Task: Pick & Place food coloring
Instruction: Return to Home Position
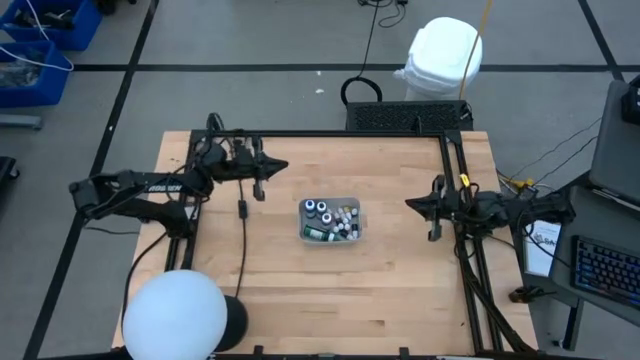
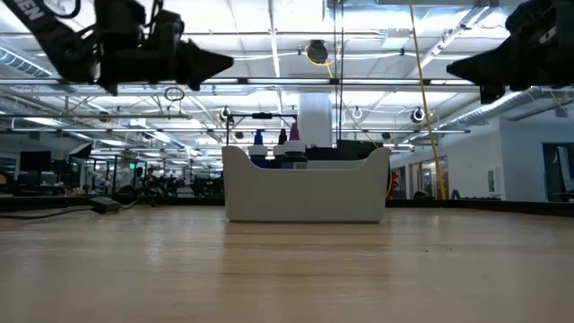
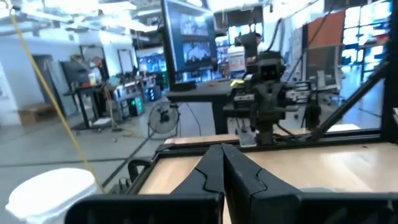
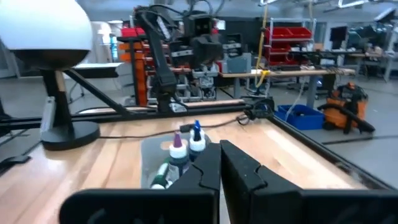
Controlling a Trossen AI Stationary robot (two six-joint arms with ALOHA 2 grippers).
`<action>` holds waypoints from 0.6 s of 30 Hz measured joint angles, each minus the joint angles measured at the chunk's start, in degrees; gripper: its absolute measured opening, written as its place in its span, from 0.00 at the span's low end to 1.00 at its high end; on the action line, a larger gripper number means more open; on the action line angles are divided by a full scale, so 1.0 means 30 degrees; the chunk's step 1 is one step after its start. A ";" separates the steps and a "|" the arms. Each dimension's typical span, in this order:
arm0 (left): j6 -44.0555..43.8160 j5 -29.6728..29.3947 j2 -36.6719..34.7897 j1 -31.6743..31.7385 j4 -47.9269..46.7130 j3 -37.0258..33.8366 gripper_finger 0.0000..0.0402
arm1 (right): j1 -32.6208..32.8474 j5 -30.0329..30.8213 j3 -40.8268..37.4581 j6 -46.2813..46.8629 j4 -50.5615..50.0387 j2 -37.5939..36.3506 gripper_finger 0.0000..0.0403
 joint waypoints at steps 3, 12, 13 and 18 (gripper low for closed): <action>-0.0059 0.0645 0.0015 0.0503 0.1601 -0.1193 0.01 | -0.0539 0.0000 -0.0690 0.0351 0.0348 -0.0003 0.00; 0.0614 0.1068 0.0044 0.1424 0.4305 -0.4373 0.01 | -0.2204 -0.0981 -0.2364 0.1345 0.1611 0.0120 0.00; 0.0668 0.1297 0.0050 0.1611 0.4756 -0.4782 0.01 | -0.2331 -0.1007 -0.2364 0.1451 0.1610 0.0127 0.00; 0.0132 0.2437 0.0040 0.3453 0.6737 -0.6388 0.01 | -0.2591 -0.1087 -0.2386 0.1340 0.1699 0.0107 0.00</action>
